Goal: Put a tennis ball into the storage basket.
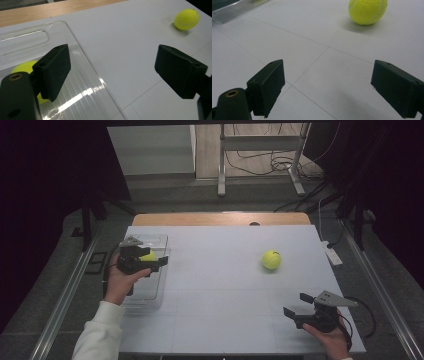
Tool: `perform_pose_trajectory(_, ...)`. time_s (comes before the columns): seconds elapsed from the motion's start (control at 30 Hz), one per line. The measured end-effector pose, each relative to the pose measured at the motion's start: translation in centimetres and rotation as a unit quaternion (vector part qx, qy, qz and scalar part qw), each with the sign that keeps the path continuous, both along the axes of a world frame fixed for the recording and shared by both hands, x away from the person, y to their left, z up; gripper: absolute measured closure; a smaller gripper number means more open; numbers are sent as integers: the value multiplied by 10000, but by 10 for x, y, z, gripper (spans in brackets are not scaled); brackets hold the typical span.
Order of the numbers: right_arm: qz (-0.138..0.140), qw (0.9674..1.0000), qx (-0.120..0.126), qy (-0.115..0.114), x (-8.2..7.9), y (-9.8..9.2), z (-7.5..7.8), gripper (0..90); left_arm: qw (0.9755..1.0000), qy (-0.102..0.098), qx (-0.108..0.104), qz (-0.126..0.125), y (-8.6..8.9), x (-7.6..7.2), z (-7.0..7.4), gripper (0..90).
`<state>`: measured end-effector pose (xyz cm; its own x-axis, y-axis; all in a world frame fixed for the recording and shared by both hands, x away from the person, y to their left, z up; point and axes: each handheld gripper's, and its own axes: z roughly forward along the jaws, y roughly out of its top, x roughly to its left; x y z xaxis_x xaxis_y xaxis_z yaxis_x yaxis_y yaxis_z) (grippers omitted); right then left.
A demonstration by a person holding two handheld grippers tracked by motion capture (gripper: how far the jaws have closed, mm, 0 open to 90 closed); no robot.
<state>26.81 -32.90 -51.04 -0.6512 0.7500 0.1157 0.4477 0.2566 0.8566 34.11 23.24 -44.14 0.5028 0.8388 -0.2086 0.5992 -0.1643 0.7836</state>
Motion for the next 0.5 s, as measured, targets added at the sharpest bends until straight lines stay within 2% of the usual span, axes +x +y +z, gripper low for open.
perform_pose_trajectory(0.07,9,10000,9,4,0,0,0,120,10000,-15,-57,-29,-2,-3,0,145)
perform_pose_trajectory(0.23,8,10000,-15,-5,0,2,0,120,9999,-41,10,-96,-6,-11,0,147)
perform_pose_trajectory(0.33,13,10000,-27,-12,0,2,0,120,9998,-115,-85,-162,-9,-20,1,147)
perform_pose_trajectory(0.5,0,10000,-37,-7,0,2,0,120,9996,-133,-63,-236,-12,-26,2,147)
